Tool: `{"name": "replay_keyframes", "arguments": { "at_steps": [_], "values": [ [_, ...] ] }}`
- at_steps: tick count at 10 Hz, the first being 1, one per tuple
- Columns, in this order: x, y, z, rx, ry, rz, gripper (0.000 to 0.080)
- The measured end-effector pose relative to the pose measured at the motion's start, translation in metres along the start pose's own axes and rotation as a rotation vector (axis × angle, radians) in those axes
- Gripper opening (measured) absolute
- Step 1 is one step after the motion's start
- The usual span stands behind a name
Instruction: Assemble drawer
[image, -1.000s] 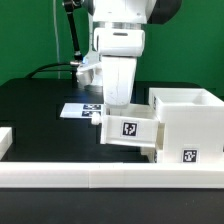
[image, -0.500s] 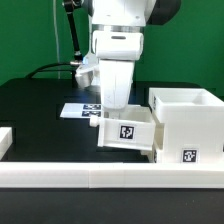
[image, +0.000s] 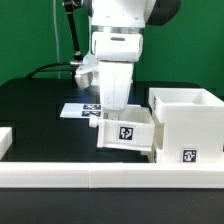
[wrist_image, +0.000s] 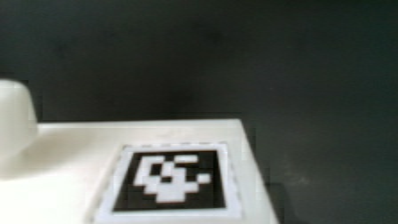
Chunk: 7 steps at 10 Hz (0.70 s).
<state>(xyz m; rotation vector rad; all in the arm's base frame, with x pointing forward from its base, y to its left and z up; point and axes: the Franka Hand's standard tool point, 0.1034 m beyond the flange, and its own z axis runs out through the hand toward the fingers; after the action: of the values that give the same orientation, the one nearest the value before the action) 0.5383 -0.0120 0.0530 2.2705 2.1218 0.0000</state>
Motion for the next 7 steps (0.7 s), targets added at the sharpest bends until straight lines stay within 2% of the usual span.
{"name": "replay_keyframes", "arguments": {
  "at_steps": [4, 7],
  "values": [
    [0.002, 0.003, -0.003, 0.003, -0.003, 0.040, 0.0042],
    [0.003, 0.004, -0.012, 0.005, -0.006, 0.045, 0.0042]
  ]
}}
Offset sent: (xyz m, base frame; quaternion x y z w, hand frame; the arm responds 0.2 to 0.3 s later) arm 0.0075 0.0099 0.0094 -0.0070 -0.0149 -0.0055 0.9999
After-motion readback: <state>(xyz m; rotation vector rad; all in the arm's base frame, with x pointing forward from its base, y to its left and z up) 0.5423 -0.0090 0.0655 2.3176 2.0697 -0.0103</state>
